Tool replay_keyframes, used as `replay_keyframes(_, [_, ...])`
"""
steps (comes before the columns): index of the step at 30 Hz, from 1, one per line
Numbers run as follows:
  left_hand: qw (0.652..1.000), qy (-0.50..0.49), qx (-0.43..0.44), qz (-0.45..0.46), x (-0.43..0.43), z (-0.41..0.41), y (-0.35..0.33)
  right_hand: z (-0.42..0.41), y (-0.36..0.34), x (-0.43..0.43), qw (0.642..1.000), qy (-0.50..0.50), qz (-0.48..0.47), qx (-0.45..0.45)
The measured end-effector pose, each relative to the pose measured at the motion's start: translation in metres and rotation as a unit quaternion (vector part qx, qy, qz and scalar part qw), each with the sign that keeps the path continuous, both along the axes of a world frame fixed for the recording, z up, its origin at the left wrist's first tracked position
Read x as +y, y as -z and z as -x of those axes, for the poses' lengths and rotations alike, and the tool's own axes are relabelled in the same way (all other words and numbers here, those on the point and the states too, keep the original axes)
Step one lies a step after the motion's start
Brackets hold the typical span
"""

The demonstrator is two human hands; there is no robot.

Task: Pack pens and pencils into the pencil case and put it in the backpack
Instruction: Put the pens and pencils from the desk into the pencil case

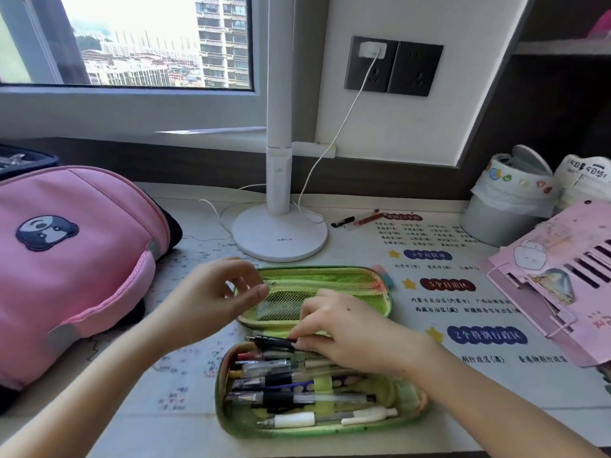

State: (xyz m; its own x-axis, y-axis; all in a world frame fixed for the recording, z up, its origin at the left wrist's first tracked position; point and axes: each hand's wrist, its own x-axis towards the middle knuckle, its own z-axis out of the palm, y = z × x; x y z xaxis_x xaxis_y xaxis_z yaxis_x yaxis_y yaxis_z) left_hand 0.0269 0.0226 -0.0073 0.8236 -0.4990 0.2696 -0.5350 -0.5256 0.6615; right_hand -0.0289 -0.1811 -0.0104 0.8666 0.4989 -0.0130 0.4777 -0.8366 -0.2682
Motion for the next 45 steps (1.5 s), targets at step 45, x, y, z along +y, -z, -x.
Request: replay_keyframes(45, [0.954,0.008,-0.046,-0.295,-0.235,-0.179,0.005,-0.097,0.063,-0.194,0.917,0.321,-0.012,-0.239])
